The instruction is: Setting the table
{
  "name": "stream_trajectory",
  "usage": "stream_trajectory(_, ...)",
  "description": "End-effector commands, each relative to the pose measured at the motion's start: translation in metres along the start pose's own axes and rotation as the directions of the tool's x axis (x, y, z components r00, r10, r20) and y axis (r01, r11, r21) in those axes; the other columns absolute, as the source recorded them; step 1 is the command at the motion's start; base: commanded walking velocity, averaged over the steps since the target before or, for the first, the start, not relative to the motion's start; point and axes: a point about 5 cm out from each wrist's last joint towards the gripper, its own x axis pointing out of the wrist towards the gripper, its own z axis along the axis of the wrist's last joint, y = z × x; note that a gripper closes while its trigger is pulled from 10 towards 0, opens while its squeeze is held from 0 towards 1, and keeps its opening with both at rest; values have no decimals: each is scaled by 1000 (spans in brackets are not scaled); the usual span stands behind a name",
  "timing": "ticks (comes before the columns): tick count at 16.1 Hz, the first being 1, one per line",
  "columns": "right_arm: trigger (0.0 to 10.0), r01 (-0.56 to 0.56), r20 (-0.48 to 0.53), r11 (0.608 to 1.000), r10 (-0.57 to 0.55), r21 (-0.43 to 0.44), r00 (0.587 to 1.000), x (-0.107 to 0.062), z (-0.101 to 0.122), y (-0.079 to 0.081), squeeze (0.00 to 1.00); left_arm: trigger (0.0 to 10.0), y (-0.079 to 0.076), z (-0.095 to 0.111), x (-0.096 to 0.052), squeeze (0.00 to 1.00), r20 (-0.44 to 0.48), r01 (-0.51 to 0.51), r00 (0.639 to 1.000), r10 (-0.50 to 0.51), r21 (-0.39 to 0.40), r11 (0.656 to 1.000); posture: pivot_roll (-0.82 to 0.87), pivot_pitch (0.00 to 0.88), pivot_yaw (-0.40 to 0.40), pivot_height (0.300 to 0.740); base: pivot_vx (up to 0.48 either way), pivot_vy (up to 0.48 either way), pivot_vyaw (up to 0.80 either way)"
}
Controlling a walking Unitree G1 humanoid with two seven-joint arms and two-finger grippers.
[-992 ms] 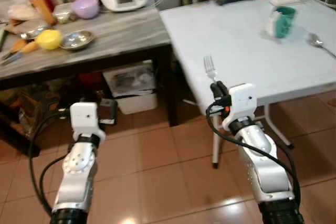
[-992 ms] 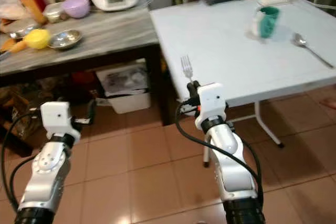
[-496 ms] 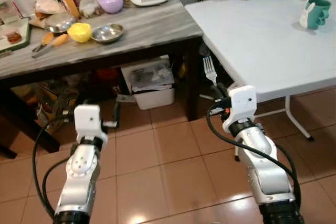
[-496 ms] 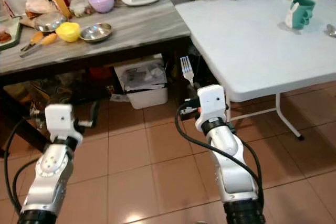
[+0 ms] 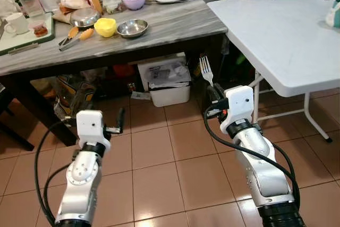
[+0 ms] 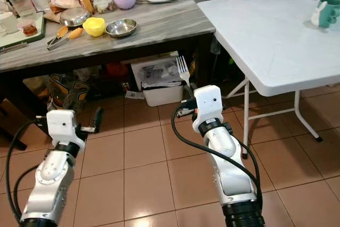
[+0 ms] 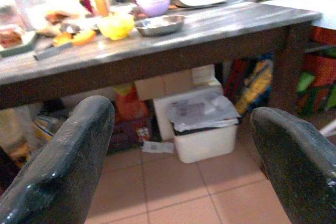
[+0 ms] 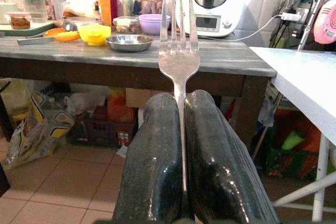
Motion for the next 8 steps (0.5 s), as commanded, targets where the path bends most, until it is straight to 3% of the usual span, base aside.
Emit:
stream_trajectory(1,10000,-9,17,1000,9,-1,1000,0,4,3,0,10000,1,2,-1,0,6,5,1000,-5,-6,1000,-173,85,120,740,311,0,0)
stream_trajectory(8,10000,-5,12,1000,5,6,1000,1,3,3,0,10000,1,4,2,0,16,23,1000,-23,-16,1000,-184,83,124,740,341,0,0)
